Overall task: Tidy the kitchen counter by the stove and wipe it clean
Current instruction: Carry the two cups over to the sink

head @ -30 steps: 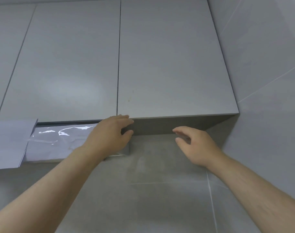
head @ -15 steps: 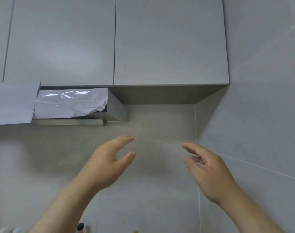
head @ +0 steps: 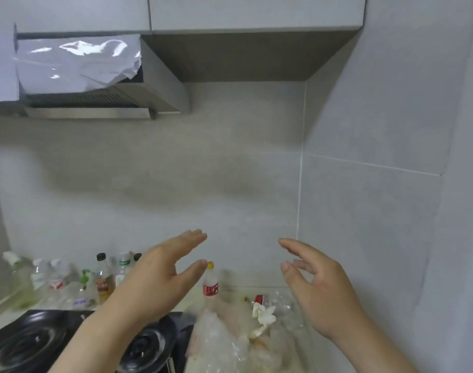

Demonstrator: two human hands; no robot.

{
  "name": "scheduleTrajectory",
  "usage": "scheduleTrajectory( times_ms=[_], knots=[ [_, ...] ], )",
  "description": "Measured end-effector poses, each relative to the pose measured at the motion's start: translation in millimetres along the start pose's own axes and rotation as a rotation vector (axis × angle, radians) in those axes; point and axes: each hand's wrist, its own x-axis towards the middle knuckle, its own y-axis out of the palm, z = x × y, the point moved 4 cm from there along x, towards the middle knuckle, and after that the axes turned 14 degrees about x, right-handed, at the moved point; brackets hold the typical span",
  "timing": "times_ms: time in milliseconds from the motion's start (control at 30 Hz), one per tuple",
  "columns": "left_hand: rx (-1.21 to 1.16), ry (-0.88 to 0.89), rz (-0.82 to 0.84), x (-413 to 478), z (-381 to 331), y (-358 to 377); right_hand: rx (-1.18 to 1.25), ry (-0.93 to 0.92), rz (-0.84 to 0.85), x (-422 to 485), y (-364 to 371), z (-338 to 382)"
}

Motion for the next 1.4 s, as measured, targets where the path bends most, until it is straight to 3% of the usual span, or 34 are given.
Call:
scheduleTrajectory(
  times_ms=[233,500,800,1400],
  knots=[
    [0.120,-0.051,0.112,-67,22,23,-0.064,0.119,0.045,-58,9,-44],
    [0.046,-0.214,0.169,-140,50,53,0.031,0.321,0.104,-119,33,-94],
    [0.044,-0.332,0.359,-197,76,93,-0.013,0.466,0.205,-157,62,-130],
    [-0.010,-0.266,0.573,-168,166,176,-0.227,0.620,0.295,-137,115,-205]
  ],
)
